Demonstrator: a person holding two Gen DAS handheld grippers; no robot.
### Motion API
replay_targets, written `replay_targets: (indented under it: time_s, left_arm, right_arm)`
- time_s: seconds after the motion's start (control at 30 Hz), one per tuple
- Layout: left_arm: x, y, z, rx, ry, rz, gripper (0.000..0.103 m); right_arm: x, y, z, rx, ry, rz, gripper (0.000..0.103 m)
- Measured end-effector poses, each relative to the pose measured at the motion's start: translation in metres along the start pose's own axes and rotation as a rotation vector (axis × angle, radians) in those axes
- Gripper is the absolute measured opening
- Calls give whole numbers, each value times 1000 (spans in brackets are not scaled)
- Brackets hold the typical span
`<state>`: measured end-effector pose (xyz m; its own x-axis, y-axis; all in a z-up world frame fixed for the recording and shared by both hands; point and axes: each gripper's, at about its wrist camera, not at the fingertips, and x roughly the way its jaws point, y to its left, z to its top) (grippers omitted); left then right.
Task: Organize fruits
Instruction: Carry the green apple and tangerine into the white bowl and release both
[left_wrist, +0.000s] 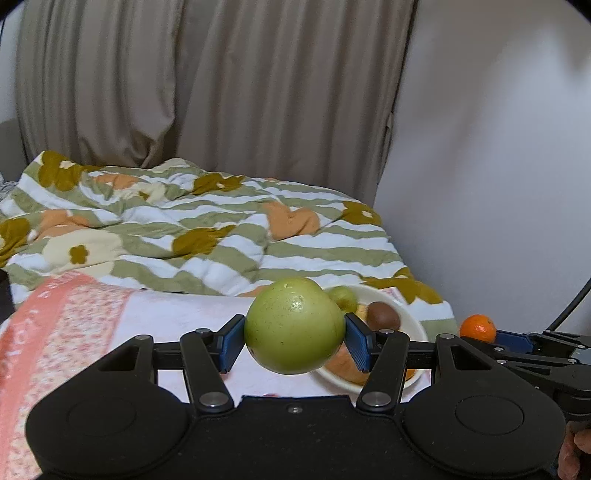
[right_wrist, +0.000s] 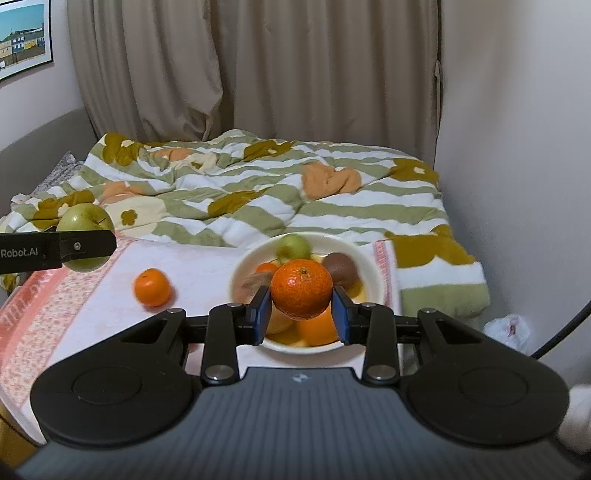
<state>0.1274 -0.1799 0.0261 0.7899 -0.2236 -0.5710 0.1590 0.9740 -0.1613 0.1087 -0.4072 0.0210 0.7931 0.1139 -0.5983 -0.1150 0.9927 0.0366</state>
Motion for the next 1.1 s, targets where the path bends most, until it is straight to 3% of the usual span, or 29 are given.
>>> replay_targets:
  time_s: [0.33,0.7,0.97,1.0,1.1]
  left_arm:
    - [76,-44,18,59,68,-63,61]
    - [169,-63,15,167,215,-117,61]
    - [196,-74,7,228,254,-127,62]
    - [196,-74,7,231,251,-130,65]
    - [188,-72,12,215,203,-142,98]
  right_arm:
    - [40,-54,12,52,11,-49,50]
    - [88,-72,11,115,74,-101,50]
    - [107,-76,7,143,101,-119,50]
    - [108,-77,7,145,103,-121,50]
    - [109,-77,7,153,105,-123,50]
